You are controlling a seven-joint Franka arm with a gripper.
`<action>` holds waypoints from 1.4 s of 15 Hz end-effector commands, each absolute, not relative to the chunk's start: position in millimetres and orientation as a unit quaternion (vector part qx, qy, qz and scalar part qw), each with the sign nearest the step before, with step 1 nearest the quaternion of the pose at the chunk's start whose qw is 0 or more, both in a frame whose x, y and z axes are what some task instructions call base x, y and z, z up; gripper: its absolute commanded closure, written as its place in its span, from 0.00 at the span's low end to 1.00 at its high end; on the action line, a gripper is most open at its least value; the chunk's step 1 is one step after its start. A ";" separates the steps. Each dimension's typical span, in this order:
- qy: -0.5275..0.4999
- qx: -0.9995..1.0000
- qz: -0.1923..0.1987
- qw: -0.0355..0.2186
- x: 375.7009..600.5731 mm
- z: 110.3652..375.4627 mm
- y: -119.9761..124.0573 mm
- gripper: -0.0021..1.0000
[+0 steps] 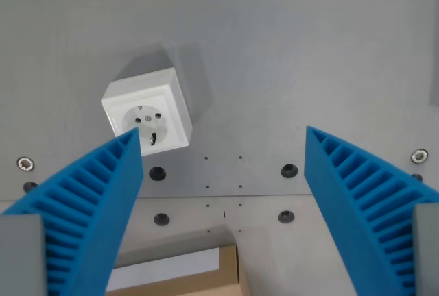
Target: Move above the white socket
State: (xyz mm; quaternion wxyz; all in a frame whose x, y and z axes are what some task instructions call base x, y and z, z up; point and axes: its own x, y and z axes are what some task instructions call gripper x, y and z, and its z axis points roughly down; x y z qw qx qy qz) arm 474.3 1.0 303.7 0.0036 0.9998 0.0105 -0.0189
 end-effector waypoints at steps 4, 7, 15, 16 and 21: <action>0.064 0.997 0.033 0.007 459.8 277.4 13.5 0.00; 0.077 0.996 0.032 0.008 454.4 262.8 19.9 0.00; 0.104 0.994 0.028 0.011 440.4 224.6 36.6 0.00; 0.107 0.994 0.028 0.011 438.4 219.7 38.9 0.00; 0.118 0.993 0.029 0.012 429.4 197.6 48.9 0.00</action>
